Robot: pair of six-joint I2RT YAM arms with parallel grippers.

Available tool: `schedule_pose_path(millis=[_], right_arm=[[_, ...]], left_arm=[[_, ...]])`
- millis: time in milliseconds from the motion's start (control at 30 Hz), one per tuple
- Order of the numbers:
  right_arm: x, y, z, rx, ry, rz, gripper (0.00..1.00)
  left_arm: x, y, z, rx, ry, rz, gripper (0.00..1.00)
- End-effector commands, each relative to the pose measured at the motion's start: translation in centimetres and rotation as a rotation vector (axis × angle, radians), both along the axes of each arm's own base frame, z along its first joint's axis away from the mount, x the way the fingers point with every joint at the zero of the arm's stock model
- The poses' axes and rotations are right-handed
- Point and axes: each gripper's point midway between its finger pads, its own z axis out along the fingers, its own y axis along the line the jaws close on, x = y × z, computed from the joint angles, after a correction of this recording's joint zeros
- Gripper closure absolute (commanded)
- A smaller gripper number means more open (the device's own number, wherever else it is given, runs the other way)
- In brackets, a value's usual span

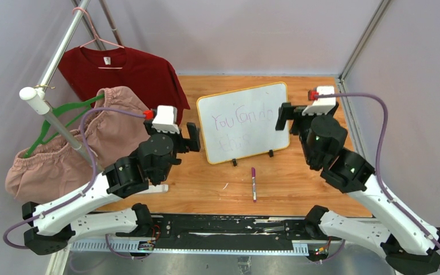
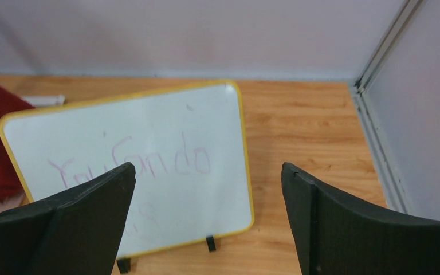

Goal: Write a sentence on the whiteboard
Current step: Reset both arms

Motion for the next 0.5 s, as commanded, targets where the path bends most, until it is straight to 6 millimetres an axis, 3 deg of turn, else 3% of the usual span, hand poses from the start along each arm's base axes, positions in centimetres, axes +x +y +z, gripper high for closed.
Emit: schedule_pose_path(millis=[0,133,333,400,467], right_arm=[[1.1,-1.9,6.2,-0.059,-0.07,-0.134,0.0],[2.1,-1.1,10.1,0.003,-0.121,-0.154,0.0],[0.8,1.8,13.8,0.146,-0.217,0.075,0.0],[0.1,0.7,14.0,0.13,-0.242,0.063,0.01],[-0.4,-1.8,13.5,0.081,-0.267,-0.019,0.01]], left_arm=[[1.2,3.9,4.3,-0.12,-0.063,0.306,0.0],[1.6,4.4,7.1,-0.089,-0.041,0.387,0.0],[1.3,2.2,10.0,-0.073,-0.007,0.239,0.0],[1.1,2.7,11.0,-0.069,-0.04,0.227,0.07],[1.0,3.7,11.6,-0.054,-0.084,0.228,0.14]])
